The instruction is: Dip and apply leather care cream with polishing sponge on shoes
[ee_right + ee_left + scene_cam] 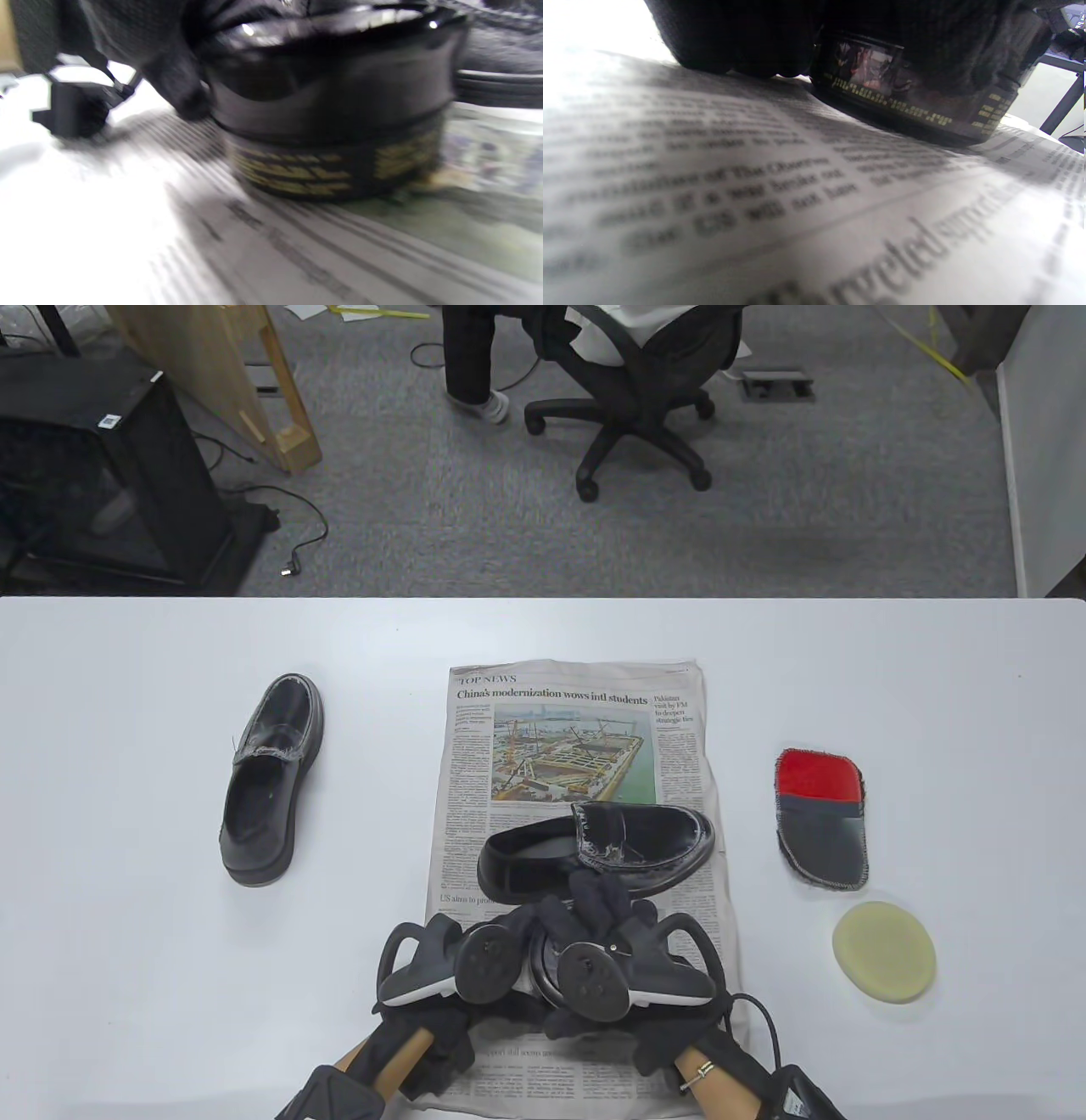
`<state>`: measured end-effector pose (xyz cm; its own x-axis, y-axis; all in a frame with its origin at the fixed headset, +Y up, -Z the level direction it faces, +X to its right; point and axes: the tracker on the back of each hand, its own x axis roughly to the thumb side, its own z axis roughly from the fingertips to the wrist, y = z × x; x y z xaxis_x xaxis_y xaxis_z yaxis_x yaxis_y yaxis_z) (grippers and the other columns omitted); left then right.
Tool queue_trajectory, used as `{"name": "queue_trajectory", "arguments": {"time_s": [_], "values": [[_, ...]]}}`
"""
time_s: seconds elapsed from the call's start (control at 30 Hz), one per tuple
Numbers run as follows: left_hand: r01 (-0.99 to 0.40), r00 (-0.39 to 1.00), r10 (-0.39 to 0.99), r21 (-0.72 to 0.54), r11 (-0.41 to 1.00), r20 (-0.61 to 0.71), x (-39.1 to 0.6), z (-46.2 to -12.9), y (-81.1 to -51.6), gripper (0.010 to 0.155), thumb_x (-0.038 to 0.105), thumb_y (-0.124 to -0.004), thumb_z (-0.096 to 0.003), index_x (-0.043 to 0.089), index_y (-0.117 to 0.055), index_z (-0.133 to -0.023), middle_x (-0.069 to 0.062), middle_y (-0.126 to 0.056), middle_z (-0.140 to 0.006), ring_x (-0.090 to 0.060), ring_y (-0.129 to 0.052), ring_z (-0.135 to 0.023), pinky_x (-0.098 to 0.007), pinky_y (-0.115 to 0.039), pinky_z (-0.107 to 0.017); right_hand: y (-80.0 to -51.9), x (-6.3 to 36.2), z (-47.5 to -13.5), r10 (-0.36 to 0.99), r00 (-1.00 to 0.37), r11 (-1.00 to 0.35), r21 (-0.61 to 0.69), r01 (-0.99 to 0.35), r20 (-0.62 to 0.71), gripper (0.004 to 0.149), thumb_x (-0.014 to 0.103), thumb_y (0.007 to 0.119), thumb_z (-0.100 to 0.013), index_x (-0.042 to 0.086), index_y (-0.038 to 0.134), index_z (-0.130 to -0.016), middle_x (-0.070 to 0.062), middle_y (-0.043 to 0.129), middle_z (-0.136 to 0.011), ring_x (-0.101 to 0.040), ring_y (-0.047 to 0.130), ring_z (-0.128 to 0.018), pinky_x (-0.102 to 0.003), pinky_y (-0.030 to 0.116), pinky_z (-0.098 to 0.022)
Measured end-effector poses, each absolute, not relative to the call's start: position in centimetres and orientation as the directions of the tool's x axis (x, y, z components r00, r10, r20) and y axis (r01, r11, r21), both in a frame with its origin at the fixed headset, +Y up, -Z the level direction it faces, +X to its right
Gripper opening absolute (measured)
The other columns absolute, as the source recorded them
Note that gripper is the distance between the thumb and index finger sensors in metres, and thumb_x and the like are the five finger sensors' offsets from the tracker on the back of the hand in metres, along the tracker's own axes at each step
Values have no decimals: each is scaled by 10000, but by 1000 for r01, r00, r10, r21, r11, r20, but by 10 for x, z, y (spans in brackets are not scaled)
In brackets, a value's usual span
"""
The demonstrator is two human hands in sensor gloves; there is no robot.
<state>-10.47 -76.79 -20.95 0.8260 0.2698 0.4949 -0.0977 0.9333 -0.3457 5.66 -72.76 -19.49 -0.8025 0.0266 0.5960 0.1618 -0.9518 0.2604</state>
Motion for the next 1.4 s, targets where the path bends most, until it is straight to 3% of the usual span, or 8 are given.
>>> {"name": "queue_trajectory", "arguments": {"time_s": [0.13,0.3,0.53,0.77,0.93,1.13,1.3,1.4], "values": [[-96,826,268,-344,934,496,-105,-209,-768,1066,580,-853,-378,73,-335,-1160,-126,-614,-1155,-328,-675,-1025,-505,-665,-732,-733,50,-197,4,-792,-945,262,197,610,1212,718,647,-443,-76,101,-1178,-535,214,-1120,-774,414,-938,-764,616,-626],[-90,821,270,-352,932,503,-104,-209,-768,1097,581,-858,-362,66,-315,-1164,-137,-600,-1163,-338,-662,-1032,-514,-655,-738,-734,53,-204,101,-761,-944,303,130,641,1238,684,759,-381,25,94,-1192,-465,205,-1149,-724,375,-968,-776,530,-671],[-99,818,285,-365,926,500,-106,-210,-769,1112,570,-865,-362,59,-291,-1167,-139,-587,-1170,-336,-654,-1039,-516,-646,-743,-727,61,-210,203,-725,-938,343,49,658,1222,659,794,-360,95,99,-1191,-410,180,-1173,-696,332,-996,-768,468,-699],[-93,811,286,-371,924,510,-105,-210,-769,1096,570,-856,-383,58,-291,-1169,-158,-575,-1177,-360,-641,-1043,-530,-636,-744,-683,95,-206,125,-796,-985,171,-27,592,1197,683,772,-366,56,189,-1203,-462,261,-1149,-723,425,-949,-773,528,-667],[-88,785,309,-397,914,537,-104,-207,-767,1124,593,-820,-410,14,-239,-1179,-250,-505,-1199,-456,-595,-1050,-595,-614,-733,-659,175,-227,2,-963,-1000,16,3,269,1180,706,724,-411,14,202,-1212,-498,281,-1133,-745,444,-925,-780,544,-652],[-48,768,255,-345,937,587,-94,-202,-759,1145,629,-772,-432,-12,-186,-1179,-362,-350,-1211,-555,-514,-1054,-662,-590,-718,-691,300,-273,-70,-968,-995,79,52,-243,1187,705,692,-447,-16,123,-1200,-512,212,-1119,-754,391,-923,-781,512,-655],[-29,756,241,-336,941,608,-83,-204,-760,1164,662,-720,-446,-39,-138,-1170,-397,-281,-1203,-590,-463,-1050,-679,-570,-716,-728,361,-291,-132,-882,-983,173,58,-453,1199,699,679,-448,-14,62,-1187,-492,170,-1126,-738,357,-947,-766,493,-682],[-25,750,262,-370,929,607,-78,-208,-763,1166,667,-718,-442,-52,-156,-1168,-394,-297,-1201,-588,-476,-1045,-677,-578,-710,-745,378,-295,-137,-856,-973,231,21,-498,1176,687,683,-451,-14,90,-1185,-490,180,-1128,-738,360,-954,-761,498,-684]]}}
